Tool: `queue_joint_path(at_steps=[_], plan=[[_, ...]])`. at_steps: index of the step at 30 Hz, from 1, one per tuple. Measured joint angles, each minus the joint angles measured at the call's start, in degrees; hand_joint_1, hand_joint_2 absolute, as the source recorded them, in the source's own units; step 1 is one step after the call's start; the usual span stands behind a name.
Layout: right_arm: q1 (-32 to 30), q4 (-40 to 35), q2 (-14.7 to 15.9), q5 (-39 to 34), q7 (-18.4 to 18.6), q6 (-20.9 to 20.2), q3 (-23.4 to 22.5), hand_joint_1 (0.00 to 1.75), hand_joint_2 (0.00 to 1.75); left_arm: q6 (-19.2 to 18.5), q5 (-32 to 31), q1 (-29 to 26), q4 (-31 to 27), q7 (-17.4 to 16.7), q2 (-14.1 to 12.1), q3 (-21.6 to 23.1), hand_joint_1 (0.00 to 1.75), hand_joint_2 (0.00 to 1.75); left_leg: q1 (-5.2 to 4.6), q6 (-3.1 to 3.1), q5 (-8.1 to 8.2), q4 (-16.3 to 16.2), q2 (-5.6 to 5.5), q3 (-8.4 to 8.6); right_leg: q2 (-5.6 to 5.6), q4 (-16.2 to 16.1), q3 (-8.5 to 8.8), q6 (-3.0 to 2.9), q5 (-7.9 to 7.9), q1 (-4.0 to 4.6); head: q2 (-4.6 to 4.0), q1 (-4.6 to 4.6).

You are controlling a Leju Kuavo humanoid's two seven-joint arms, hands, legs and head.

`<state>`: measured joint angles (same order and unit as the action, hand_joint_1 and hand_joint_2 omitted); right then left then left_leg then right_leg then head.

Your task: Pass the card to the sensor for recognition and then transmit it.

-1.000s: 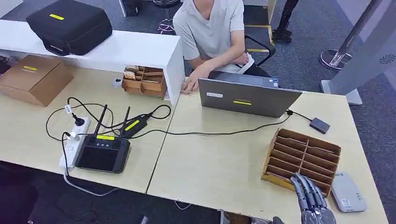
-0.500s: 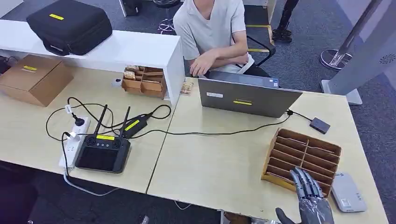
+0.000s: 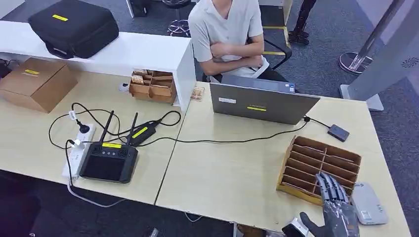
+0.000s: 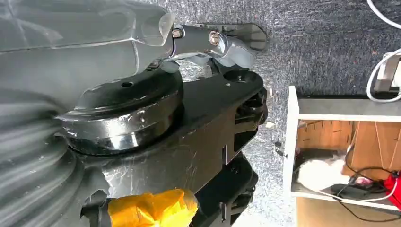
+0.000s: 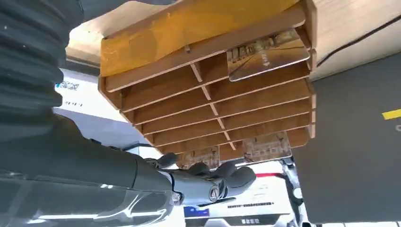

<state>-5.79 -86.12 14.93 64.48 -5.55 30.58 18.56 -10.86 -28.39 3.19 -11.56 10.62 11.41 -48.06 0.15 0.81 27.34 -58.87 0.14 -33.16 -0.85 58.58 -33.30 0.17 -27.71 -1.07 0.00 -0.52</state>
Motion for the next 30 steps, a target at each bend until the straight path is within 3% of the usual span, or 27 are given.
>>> queue_joint_path(at_steps=[20, 30], plan=[[4.5, 4.7, -5.4, 1.0, -2.7, -1.8, 0.2, 0.0, 1.75, -0.6, -1.1, 0.1, 0.0, 0.0, 0.0, 0.0, 0.0, 1.75, 0.0, 0.03, -0.02, 0.0, 0.0, 0.01, 0.02, 0.0, 0.0, 0.0, 0.0, 0.0, 0.0, 0.0], [5.0, 5.9, -6.4, 1.0, -2.7, -2.0, 0.6, 0.0, 1.75, -0.7, -1.3, 0.0, 0.0, 0.0, 0.0, 0.0, 0.0, 1.75, 0.0, 0.03, -0.02, 0.0, -0.02, -0.01, -0.01, 0.0, 0.0, 0.0, 0.0, 0.0, 0.0, 0.02]])
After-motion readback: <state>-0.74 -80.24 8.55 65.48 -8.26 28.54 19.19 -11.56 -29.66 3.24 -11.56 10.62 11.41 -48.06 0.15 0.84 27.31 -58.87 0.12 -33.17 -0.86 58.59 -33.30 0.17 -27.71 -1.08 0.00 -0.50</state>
